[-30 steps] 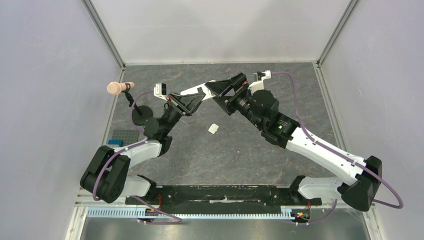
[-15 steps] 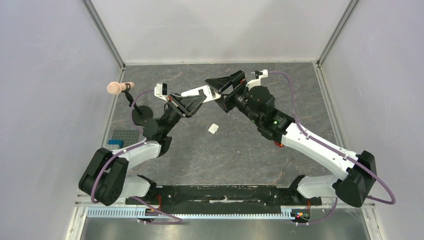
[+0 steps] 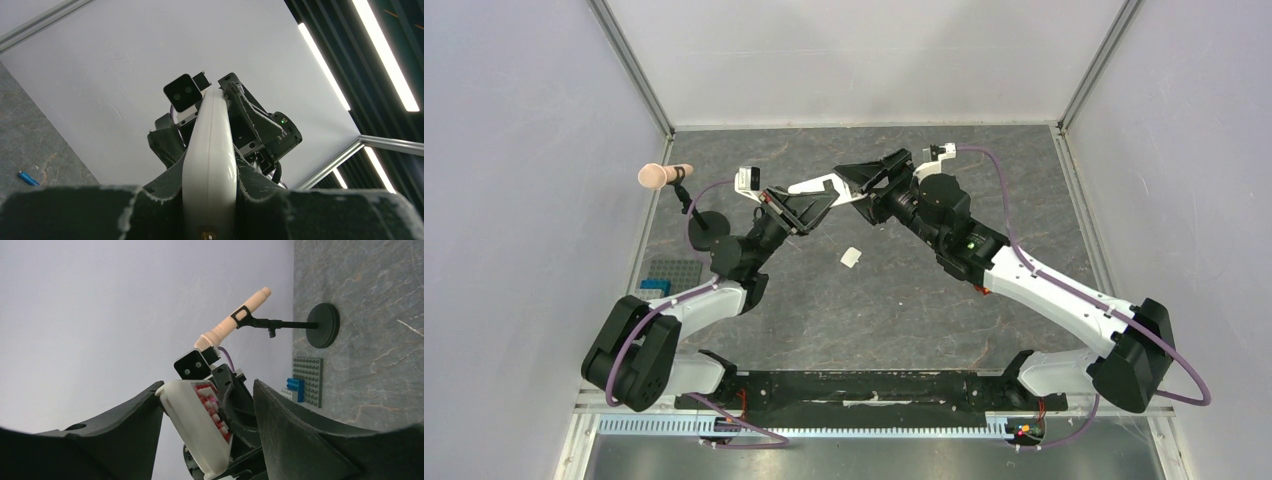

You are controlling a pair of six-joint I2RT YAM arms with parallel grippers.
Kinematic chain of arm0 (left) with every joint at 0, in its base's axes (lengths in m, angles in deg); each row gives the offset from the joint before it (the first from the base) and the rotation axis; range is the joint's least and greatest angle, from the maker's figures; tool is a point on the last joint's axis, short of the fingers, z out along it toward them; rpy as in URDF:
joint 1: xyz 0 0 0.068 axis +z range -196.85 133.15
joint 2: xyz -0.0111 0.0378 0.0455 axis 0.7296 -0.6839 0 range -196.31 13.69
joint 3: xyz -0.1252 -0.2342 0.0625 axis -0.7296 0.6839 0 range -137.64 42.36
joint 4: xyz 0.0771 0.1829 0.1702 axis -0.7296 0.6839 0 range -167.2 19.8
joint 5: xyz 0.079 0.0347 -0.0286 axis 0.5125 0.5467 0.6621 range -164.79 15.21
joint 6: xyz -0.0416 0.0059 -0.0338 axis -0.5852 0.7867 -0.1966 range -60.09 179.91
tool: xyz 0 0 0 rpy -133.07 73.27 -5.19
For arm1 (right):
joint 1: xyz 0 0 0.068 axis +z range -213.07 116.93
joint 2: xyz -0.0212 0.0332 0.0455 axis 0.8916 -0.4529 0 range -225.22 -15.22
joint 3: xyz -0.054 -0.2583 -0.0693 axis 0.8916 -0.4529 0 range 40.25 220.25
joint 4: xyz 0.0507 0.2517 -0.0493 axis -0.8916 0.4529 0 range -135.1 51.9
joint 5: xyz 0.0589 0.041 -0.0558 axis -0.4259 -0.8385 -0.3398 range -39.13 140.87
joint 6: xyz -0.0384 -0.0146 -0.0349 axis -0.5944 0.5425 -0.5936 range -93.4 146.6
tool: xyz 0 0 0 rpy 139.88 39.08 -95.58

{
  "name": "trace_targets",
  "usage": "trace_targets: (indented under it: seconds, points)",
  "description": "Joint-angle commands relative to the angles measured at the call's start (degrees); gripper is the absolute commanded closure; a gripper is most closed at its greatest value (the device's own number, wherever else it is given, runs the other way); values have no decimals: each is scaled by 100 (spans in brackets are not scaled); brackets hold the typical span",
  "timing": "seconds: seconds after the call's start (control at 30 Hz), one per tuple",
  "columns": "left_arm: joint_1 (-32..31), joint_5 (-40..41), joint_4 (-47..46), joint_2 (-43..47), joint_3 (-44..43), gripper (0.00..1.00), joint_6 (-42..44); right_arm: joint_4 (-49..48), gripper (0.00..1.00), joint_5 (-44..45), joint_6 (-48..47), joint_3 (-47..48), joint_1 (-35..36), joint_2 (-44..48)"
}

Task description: Load the batteries into the remote control

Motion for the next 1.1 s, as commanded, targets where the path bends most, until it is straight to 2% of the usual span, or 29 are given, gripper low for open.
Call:
trace_targets:
  seconds: [0.0,0.2,0.37,0.47,0.67,0.87,0.97,1.0,1.07]
  points:
    - [-35,96,-229,122,-201,98,226,-180,37,-37,89,-151,-15,92]
    - [-45,285,-233,202,-210,98,91,-248,47,-60,100,-240,-22,111]
    - [-52,743,-229,304,-124,98,-293,-416,56,-82,161,-463,-22,188]
    - [-55,928,-229,368,-101,98,-435,-442,58,-53,159,-540,-18,238]
    - [-68,1014,-220,386,-154,98,-474,-458,65,-109,131,-556,-22,233]
    - [-79,1170,-225,375,-151,98,-698,-469,76,-166,37,-600,-22,216]
    - [-79,1164,-208,364,-145,98,-763,-510,76,-197,1,-560,-23,185]
    - [-80,1150,-203,365,-122,98,-760,-512,72,-205,-26,-527,-24,174]
    - [-79,1123,-191,371,-48,98,-723,-496,59,-207,-71,-423,-36,164]
